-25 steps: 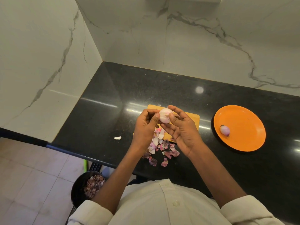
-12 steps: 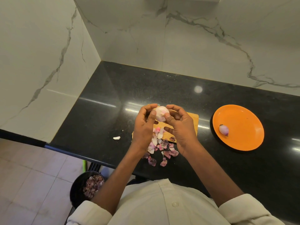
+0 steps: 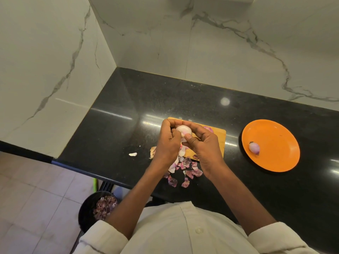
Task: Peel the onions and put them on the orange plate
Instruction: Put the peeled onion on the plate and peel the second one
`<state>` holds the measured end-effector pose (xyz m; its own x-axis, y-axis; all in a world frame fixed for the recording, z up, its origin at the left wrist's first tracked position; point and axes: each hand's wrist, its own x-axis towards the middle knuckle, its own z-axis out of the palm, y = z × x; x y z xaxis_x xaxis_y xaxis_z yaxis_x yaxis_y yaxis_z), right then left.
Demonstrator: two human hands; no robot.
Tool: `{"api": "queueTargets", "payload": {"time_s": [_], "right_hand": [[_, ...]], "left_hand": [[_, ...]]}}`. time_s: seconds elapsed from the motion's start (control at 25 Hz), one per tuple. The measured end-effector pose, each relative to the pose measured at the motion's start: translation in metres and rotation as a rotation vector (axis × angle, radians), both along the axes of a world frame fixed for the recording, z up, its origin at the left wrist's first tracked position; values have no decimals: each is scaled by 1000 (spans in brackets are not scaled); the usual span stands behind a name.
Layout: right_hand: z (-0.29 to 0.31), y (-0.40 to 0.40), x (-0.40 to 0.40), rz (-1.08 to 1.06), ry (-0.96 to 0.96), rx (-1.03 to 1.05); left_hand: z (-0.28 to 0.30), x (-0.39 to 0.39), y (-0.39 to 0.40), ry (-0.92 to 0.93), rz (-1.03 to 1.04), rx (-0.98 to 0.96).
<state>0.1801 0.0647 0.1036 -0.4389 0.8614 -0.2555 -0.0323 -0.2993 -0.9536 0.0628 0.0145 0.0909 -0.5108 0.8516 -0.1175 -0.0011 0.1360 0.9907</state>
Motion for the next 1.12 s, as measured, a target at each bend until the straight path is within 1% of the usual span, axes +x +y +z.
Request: {"api": "queueTargets", "payload": {"time_s": [0.2,0.32,0.4,0.52,0.72,0.96,1.04,1.12], "right_hand": [[2,-4,-5,-40,42,-11],[1,2,-2,-102,94,-113],[1,4,0,-124,123,-161],[3,-2,-1,-120,120,-164],[4,-8,-6,-127,102,-161],[-2,-12,-16,-187,141,-358],[-3,-10,-17,-220,168,-421],[-3,-4,-15,-235,247,-477]], "left_hand": [[-1,1,1,12,12,19],[-6,-5,0,-85,-23,73],[-6,-6,-1,-144,-61,63],[-5,0,1,-131,-51,31],[1,14,3,-116,31,34],[-1,17,1,-118,119,8],[-1,15,2,-160,123,15],[-2,8,3,-235,81,47]]}}
